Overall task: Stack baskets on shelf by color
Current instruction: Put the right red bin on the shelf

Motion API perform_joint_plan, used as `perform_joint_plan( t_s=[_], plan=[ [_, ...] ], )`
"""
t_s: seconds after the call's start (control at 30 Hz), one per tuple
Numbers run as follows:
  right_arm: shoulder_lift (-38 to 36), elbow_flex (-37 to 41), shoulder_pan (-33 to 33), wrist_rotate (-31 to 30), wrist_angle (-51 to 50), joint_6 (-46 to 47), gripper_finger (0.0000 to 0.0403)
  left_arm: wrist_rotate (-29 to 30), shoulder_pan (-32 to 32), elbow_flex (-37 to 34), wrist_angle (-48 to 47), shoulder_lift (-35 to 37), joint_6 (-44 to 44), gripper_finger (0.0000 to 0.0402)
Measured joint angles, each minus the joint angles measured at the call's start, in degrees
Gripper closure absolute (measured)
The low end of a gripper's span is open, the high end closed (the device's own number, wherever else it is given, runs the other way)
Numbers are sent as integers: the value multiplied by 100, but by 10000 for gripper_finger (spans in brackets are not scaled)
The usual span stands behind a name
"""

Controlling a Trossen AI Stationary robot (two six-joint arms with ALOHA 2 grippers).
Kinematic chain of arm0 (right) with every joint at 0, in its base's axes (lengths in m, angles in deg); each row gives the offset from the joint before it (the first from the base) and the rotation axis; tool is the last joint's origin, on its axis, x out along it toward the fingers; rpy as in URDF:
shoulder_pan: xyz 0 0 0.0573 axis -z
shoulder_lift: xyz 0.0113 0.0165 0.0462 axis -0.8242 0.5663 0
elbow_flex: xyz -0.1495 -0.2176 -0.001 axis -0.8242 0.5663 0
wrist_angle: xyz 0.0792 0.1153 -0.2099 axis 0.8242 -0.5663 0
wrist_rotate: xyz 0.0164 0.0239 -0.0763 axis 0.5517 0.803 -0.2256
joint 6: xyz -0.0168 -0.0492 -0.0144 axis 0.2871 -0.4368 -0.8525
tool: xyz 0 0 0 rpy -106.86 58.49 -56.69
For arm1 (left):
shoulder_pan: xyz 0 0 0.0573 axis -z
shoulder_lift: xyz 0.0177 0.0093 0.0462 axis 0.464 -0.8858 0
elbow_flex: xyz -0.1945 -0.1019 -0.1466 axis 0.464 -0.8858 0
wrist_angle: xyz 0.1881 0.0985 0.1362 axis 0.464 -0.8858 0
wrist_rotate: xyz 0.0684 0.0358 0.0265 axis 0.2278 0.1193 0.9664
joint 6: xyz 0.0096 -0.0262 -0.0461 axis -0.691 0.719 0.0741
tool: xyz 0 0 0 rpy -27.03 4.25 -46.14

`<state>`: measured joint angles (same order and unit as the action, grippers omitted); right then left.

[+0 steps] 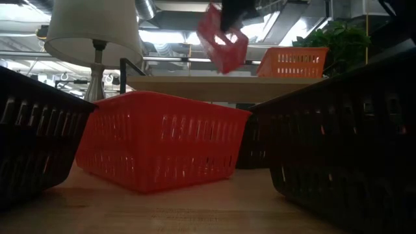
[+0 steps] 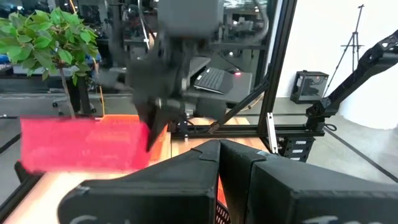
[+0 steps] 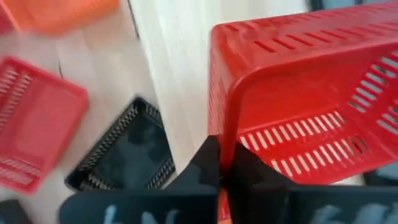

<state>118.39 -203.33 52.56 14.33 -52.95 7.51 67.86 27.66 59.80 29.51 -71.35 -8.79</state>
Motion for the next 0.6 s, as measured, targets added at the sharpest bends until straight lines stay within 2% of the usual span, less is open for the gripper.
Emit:
perform_joint_plan(
  t_s=[0.17,0.4,0.6],
  plan=[
    [238,301,5,164,-125,3,403,0,2,0,-13,-2,0,401],
    [383,279,5,166,-151,-19,399,0,1,0,-21,-2,1,401],
    [387,279,5,239,-142,-163,359,0,0,0,-21,-2,0,401]
  ],
)
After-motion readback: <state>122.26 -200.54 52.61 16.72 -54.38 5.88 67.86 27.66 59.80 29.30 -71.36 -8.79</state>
